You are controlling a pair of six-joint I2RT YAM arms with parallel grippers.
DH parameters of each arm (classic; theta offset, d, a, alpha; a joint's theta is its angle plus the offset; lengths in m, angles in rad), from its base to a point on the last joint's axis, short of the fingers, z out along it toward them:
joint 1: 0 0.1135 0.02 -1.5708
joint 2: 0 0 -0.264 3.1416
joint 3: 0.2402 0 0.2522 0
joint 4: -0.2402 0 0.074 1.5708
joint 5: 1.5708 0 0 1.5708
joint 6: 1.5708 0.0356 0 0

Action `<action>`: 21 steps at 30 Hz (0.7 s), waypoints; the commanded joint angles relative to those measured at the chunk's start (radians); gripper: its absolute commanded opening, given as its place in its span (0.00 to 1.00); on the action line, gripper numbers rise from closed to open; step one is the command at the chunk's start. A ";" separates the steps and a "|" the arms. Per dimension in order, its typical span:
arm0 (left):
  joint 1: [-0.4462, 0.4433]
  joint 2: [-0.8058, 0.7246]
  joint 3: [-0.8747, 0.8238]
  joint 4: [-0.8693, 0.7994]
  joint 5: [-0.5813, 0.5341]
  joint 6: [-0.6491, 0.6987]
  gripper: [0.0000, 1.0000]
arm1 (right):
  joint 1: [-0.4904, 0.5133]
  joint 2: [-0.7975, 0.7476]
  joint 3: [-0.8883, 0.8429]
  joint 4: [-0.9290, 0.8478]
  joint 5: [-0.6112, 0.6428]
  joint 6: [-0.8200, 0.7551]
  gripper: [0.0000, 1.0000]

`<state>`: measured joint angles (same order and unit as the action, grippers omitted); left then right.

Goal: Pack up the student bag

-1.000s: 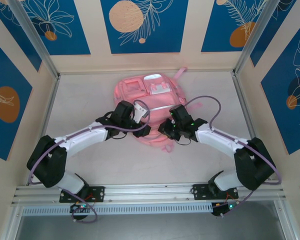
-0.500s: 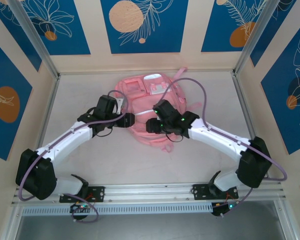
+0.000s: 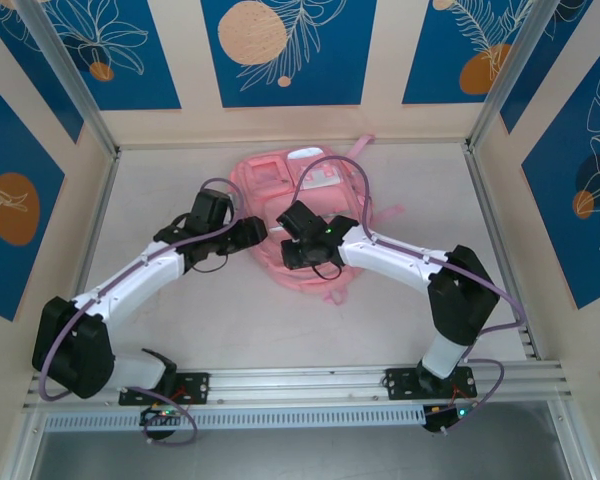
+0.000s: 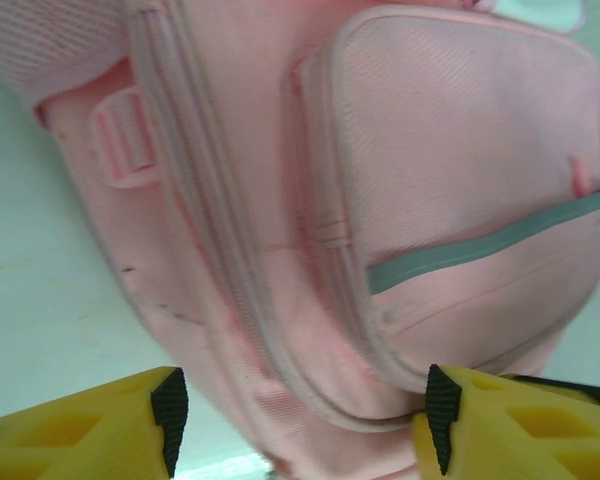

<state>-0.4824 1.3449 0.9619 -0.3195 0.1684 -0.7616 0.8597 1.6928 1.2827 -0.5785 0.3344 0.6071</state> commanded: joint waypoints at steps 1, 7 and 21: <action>0.005 0.044 0.012 0.090 0.109 -0.082 0.63 | -0.010 0.001 0.013 -0.038 0.042 0.008 0.16; 0.002 0.126 0.044 0.131 0.147 -0.158 0.55 | -0.034 -0.043 -0.025 -0.037 0.056 0.007 0.01; -0.007 0.235 0.102 0.143 0.173 -0.218 0.31 | -0.055 -0.075 -0.040 -0.030 0.015 -0.018 0.00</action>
<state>-0.4828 1.5578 1.0397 -0.1795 0.3187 -0.9672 0.8200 1.6604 1.2598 -0.5957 0.3363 0.6075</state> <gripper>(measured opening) 0.319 0.047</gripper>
